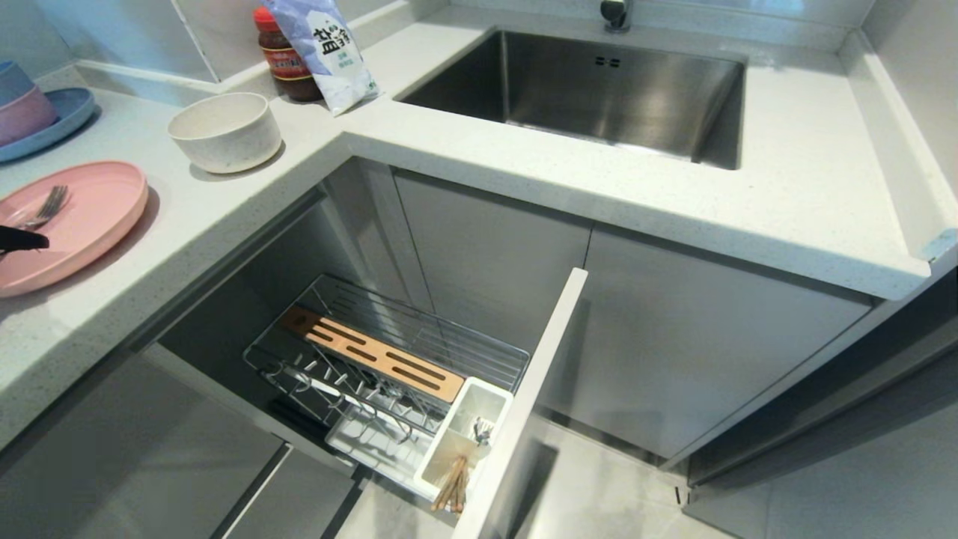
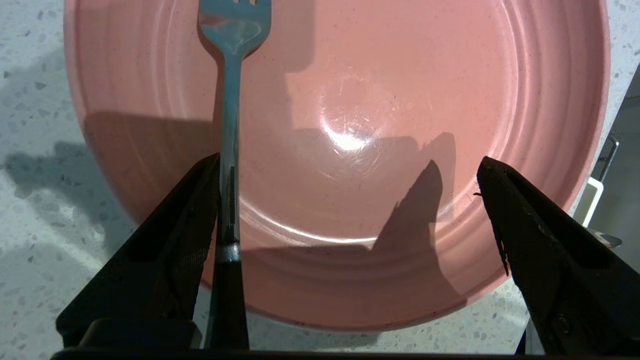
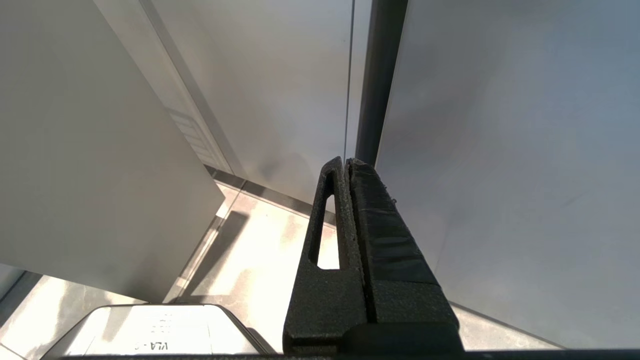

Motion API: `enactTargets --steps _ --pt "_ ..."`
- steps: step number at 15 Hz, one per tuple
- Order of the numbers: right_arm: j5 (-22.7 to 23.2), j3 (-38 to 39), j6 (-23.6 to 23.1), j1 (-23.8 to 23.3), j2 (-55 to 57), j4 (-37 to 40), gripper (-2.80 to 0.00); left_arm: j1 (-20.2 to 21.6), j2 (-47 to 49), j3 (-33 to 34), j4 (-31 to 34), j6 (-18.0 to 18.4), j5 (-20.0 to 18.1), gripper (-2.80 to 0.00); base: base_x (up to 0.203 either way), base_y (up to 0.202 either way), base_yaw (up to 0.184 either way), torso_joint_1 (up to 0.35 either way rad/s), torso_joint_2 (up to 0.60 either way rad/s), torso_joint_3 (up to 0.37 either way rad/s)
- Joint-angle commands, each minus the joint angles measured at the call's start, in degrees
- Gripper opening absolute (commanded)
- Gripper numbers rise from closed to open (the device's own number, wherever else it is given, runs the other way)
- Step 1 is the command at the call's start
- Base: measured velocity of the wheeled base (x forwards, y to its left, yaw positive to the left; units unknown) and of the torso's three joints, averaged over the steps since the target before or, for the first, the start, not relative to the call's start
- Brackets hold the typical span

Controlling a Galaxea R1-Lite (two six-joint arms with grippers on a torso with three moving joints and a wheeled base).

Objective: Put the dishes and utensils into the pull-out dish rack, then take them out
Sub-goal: Pick up the fork and place it in the cupboard

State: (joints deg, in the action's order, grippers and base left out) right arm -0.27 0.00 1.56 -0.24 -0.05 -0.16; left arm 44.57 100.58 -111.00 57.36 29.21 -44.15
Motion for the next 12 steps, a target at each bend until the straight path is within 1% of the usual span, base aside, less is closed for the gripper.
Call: enactTargets --steps 1,9,10,12 --pt "0.00 0.09 0.02 0.01 -0.13 -0.02 -2.80 -0.09 0.23 -0.01 0.30 0.15 -0.23 0.00 0.000 0.000 0.000 0.000 0.00 0.000" --pt "0.00 0.09 0.02 0.00 -0.13 -0.02 -2.80 -0.18 0.23 0.08 0.65 0.23 0.43 0.00 0.000 0.000 0.000 0.000 0.00 0.000" --pt "0.00 0.09 0.02 -0.02 -0.13 -0.02 -2.80 -0.33 0.23 0.08 0.64 0.23 1.22 -2.80 0.000 0.000 0.000 0.000 0.00 0.000" --pt "0.00 0.09 0.02 0.02 -0.13 -0.02 -2.80 -0.62 0.23 0.08 0.56 0.23 2.32 -2.80 0.000 0.000 0.000 0.000 0.00 0.000"
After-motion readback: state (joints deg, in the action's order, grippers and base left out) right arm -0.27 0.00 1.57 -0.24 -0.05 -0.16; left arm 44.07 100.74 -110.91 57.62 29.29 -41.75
